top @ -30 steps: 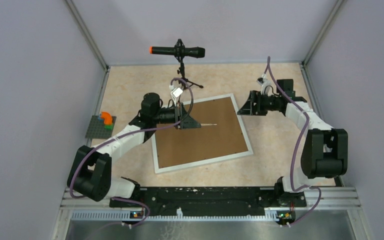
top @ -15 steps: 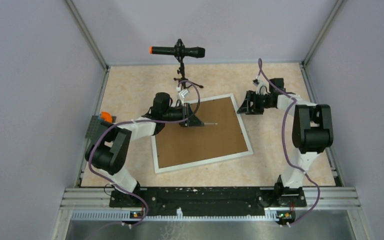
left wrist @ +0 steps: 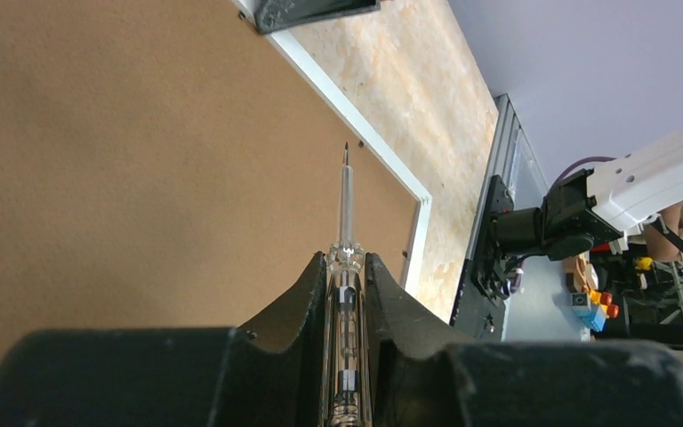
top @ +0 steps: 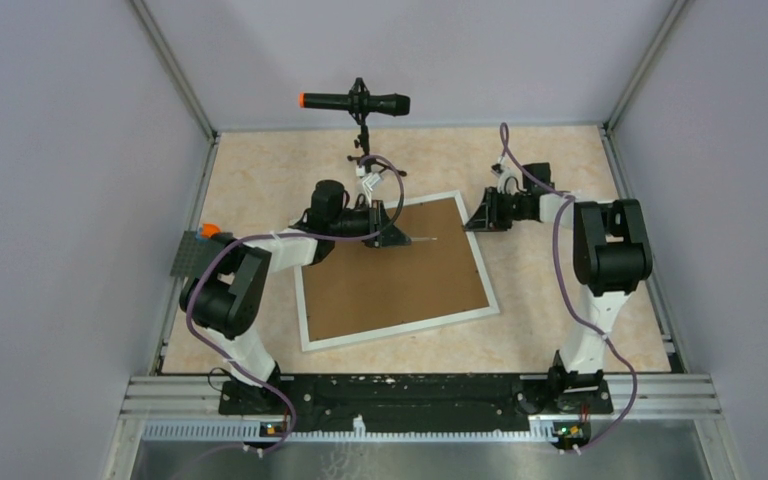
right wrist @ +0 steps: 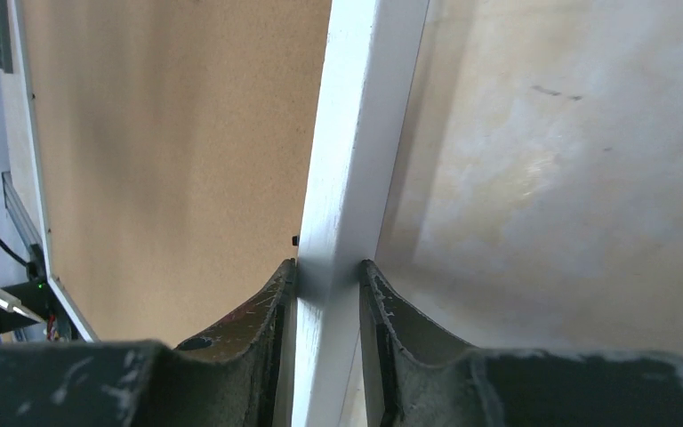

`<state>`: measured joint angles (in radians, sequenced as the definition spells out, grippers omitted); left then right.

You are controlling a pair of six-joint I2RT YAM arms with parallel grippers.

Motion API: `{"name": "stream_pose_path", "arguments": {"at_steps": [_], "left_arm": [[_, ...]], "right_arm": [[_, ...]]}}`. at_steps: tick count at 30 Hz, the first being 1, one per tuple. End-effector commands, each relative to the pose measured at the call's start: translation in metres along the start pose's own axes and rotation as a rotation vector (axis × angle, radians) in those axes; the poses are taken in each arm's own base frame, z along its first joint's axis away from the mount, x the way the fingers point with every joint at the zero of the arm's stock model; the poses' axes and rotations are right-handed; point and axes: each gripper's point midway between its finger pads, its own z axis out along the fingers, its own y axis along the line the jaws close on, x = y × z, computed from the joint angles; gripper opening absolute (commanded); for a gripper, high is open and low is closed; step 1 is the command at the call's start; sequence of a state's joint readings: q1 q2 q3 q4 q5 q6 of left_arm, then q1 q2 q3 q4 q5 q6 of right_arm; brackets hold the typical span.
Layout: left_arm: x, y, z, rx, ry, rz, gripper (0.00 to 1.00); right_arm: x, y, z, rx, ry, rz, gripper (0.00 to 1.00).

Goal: Take the photo out of the frame
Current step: Move the photo frame to the center of the board, then release the photo frame item from the photo frame.

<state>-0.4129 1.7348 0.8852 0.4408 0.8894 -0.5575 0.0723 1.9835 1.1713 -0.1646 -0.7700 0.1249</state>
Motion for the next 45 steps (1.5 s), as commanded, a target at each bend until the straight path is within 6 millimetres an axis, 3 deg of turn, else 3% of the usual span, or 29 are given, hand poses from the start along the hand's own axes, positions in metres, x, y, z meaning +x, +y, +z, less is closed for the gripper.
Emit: {"name": "stream_pose_path", "arguments": {"at_steps": [1, 7, 15, 29, 45], "left_arm": [[-0.003, 0.002, 0.002, -0.006, -0.016, 0.028, 0.0], [0.012, 0.014, 0.001, -0.042, 0.003, 0.008, 0.0], [0.033, 0.022, 0.013, -0.028, 0.064, -0.035, 0.0], [0.047, 0.039, 0.028, -0.031, 0.094, -0.095, 0.0], [0.058, 0.063, 0.037, -0.083, 0.094, -0.191, 0.0]], "right_arm": [[0.032, 0.034, 0.007, -0.089, 0.068, 0.011, 0.19], [0.058, 0.058, 0.006, -0.143, 0.093, 0.088, 0.19], [0.07, 0.07, -0.002, -0.194, 0.067, 0.1, 0.16], [0.086, 0.068, -0.002, -0.214, 0.082, 0.092, 0.24], [0.095, 0.067, 0.004, -0.199, 0.104, 0.075, 0.21]]}}
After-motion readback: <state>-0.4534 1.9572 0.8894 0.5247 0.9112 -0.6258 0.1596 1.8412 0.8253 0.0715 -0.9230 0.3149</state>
